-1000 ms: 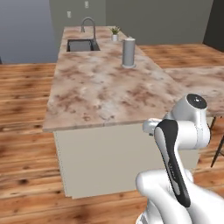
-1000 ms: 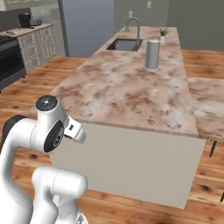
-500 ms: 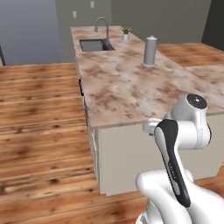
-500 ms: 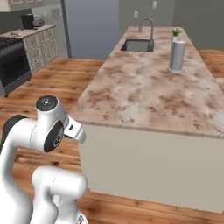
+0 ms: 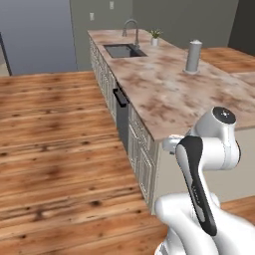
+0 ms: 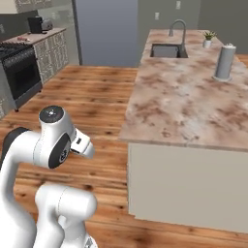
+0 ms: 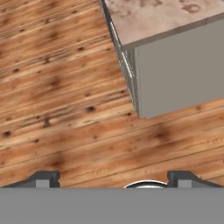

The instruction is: Place the cold items (eggplant and orange) from the fridge in one tupperware on the dining counter. Place the warm items (hot dog and kebab skewer) in the stove area in another tupperware.

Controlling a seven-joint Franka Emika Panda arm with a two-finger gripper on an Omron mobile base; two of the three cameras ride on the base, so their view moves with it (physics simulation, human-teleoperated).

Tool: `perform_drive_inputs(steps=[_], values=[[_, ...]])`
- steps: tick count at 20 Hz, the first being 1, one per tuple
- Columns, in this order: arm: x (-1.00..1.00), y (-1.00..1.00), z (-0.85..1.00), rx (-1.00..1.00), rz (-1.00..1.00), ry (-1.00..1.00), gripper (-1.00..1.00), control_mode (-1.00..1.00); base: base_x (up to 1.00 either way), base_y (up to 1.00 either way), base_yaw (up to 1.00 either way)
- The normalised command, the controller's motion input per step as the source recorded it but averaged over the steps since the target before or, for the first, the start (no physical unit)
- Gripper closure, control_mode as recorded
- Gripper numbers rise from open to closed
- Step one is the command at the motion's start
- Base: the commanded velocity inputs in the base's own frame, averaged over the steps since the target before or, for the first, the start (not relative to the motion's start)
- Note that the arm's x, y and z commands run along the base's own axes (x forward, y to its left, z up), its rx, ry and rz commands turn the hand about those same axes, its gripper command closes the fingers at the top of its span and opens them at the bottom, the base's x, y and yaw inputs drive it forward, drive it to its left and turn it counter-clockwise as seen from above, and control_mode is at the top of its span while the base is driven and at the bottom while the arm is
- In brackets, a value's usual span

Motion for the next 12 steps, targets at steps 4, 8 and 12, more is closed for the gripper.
perform_drive_inputs(steps=[4,8,12], values=[[0.0,0.0,0.0,0.0,0.0,0.0,-1.0,1.0,0.43,1.0,-0.12],[0.0,0.0,0.0,0.0,0.0,0.0,-1.0,1.0,0.72,0.89,-0.03],[0.0,0.0,0.0,0.0,0.0,0.0,-1.0,1.0,0.91,0.49,0.0]])
